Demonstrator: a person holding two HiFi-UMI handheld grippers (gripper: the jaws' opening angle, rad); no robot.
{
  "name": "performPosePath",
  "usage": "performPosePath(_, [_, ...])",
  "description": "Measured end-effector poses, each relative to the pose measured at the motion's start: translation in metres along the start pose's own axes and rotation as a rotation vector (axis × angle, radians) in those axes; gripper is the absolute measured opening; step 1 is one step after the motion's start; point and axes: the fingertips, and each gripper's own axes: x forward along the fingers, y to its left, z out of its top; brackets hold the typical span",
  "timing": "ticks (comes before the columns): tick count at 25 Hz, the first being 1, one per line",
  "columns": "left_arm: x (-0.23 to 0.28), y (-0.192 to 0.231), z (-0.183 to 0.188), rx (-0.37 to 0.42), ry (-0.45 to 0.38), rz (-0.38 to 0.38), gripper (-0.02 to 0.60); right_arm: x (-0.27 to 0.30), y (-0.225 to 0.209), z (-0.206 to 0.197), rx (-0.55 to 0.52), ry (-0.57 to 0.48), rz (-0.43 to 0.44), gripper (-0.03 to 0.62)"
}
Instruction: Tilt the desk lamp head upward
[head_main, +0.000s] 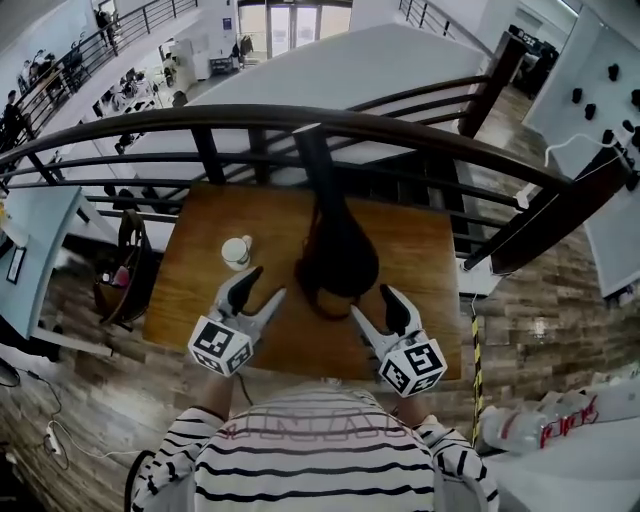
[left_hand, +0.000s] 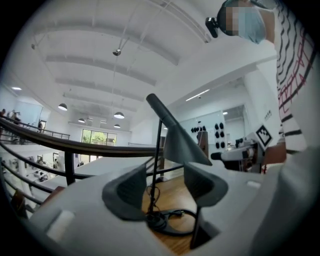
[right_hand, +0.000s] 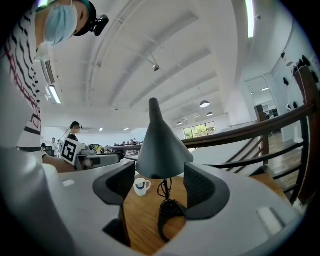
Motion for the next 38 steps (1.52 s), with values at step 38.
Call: performPosePath(38, [0.157, 0.023, -0.074, 0.116, 0.184, -0.061, 0.187, 0.032, -0.051, -0.026, -0.076, 0.079, 0.112, 0.212])
